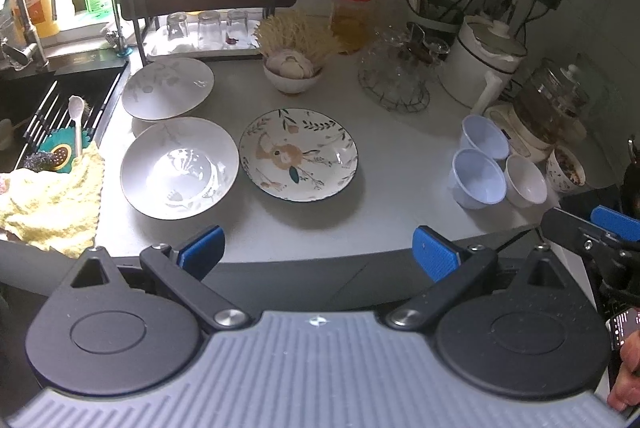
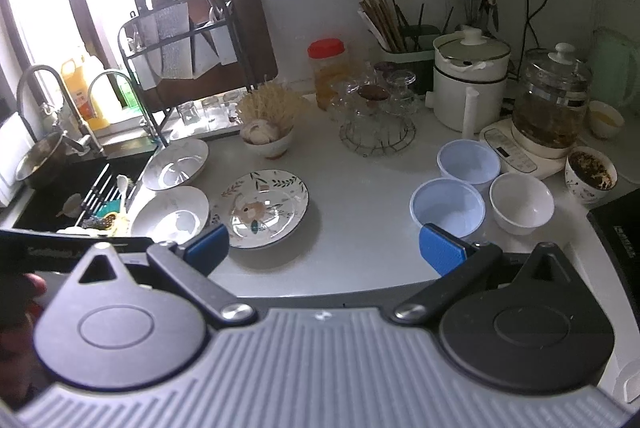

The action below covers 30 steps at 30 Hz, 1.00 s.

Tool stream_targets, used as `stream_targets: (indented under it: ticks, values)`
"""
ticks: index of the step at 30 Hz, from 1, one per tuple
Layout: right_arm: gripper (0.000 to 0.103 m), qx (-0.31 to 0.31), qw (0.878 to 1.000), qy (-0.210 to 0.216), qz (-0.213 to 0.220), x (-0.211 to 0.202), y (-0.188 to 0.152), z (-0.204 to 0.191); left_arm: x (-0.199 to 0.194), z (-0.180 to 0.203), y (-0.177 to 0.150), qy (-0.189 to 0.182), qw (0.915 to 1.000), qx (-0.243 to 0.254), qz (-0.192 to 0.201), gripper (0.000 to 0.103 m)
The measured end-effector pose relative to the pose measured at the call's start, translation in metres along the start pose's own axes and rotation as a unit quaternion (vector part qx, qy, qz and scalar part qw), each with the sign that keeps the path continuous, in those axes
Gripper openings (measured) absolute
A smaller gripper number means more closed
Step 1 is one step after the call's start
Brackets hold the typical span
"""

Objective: Organize plates and bowls

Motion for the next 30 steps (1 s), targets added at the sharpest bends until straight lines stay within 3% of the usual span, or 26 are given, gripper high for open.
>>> stream_targets:
  ticks: [30]
  values:
    - [0.103,0.040,0.999,0.006,-0.004,-0.017,-0.010,0.017,-0.007,0.019,-0.013,0.000,0.9999,0.004,-0.011,0.102]
Point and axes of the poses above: each gripper's, at about its wrist camera, not at the fingertips, and x roughly the way its jaws point, z to its right, y to its top, the point moved 6 cm from there along x, roughly the way its jaws point, and after that the axes turned 12 degrees about z, right-handed, at the moved point
